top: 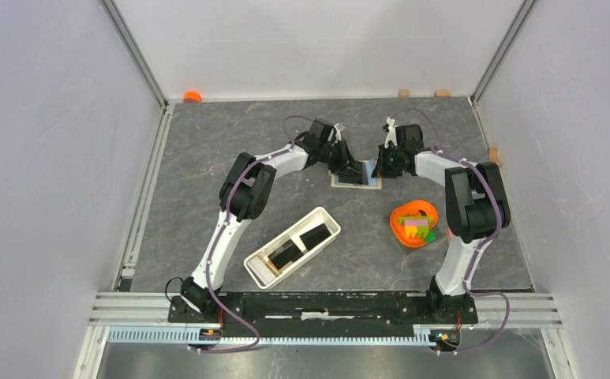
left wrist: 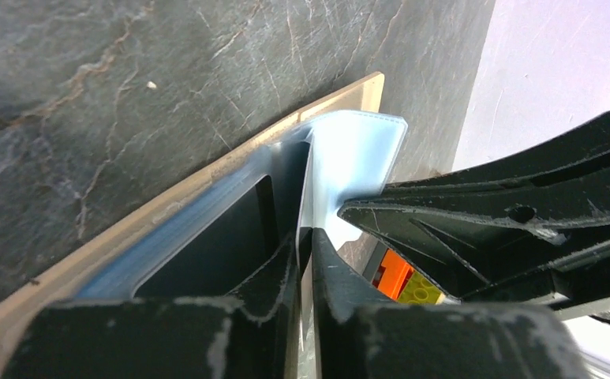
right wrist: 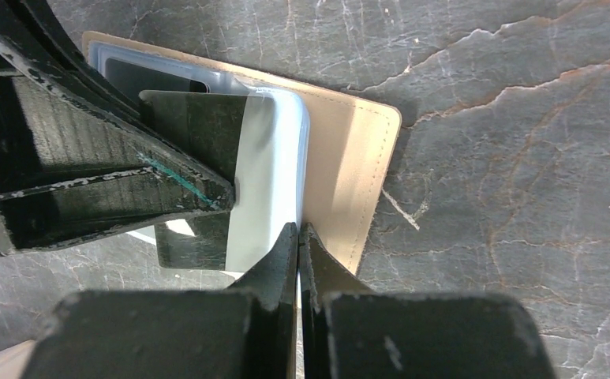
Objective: Put the credit cards into the card holder
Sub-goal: Insert the credit card into the card holder.
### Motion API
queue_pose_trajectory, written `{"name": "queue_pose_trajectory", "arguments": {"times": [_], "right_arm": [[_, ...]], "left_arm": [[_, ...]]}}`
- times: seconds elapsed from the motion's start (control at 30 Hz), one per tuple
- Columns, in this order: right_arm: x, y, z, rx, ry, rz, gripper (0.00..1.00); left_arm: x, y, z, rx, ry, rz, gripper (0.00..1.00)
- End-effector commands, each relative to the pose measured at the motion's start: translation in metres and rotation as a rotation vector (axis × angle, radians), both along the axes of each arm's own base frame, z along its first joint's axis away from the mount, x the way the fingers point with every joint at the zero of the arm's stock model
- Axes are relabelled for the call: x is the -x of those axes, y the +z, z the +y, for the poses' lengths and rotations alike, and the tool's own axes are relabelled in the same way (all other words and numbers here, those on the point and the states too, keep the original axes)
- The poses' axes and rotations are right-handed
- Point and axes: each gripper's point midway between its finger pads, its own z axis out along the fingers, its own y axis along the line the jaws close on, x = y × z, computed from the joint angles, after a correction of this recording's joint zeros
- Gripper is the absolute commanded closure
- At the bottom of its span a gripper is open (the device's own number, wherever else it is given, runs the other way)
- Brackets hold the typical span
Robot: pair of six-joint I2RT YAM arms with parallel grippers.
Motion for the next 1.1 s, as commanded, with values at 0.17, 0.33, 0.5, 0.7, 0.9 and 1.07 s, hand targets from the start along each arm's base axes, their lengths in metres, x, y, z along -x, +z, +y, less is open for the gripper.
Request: {"name": "queue_pose_trajectory", "arguments": {"times": [0.17, 0.33, 0.5, 0.7, 0.9, 1.07], "right_arm": [[-0.010, 0.030, 0.005, -0.004, 0.013, -0.073, 1.00], [-0.009, 0.030, 0.004, 0.002, 0.011, -0.071, 1.00], [-0.008, 0.031, 0.002, 0.009, 0.010, -0.074, 1.00], [-0.008, 0.034, 0.002, 0.011, 0.011, -0.077, 1.00], [-0.007, 0.033, 0.003, 0.007, 0.017, -0.075, 1.00], [-0.006, 0.032, 0.004, 0.002, 0.019, -0.070, 1.00]], "left_arm": [[0.009, -0.007, 0.004, -0.153, -0.042, -0.072, 0.58], [0.005, 0.007, 0.015, -0.219, -0.045, -0.138, 0.47], [0.006, 0.016, 0.027, -0.282, -0.052, -0.175, 0.40], [0.004, 0.036, 0.030, -0.292, -0.047, -0.220, 0.38], [-0.001, 0.055, 0.031, -0.279, -0.043, -0.264, 0.36], [-0.004, 0.066, 0.033, -0.282, -0.026, -0.287, 0.35]]}}
